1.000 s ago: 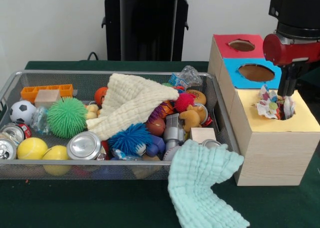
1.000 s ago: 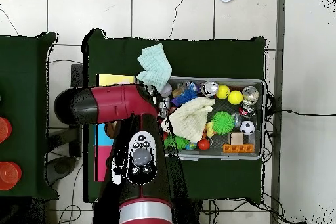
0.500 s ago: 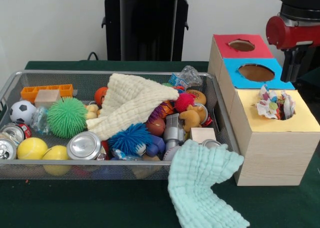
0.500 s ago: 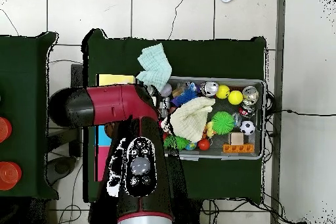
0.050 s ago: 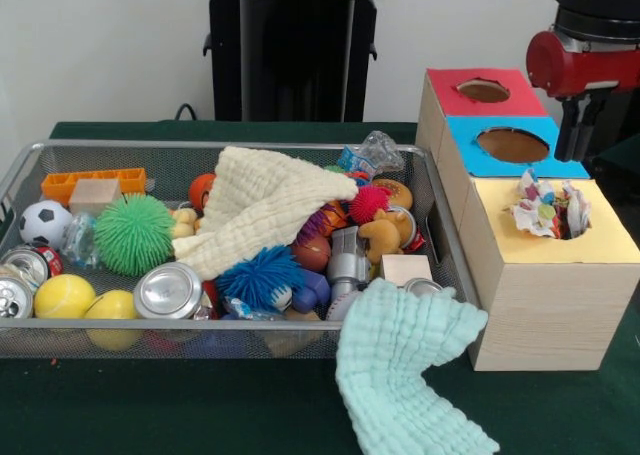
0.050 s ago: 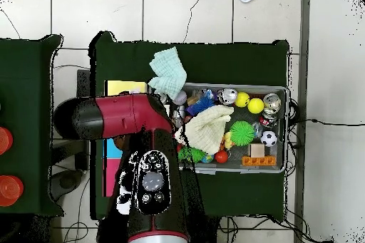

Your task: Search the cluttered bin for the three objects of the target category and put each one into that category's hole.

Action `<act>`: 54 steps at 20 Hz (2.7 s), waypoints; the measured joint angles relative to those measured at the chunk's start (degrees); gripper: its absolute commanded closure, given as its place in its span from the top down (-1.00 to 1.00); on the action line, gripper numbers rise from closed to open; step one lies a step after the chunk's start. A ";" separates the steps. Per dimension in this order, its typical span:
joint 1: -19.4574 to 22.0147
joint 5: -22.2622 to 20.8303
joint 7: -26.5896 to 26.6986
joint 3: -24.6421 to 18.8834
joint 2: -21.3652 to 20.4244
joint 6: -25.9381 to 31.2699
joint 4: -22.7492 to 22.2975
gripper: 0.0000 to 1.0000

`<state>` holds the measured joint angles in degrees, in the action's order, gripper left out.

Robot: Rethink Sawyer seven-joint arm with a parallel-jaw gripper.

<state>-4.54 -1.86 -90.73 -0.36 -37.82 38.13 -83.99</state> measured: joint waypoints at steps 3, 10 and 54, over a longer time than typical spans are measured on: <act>0.14 -0.01 0.00 0.00 0.20 0.00 -0.04 -1.00; 1.17 0.00 0.00 0.00 0.53 -0.02 -0.52 -1.00; 4.38 0.06 0.00 -2.27 3.60 -7.15 -3.13 -1.00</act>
<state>-0.17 -1.80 -90.73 -2.63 -34.22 30.98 -87.13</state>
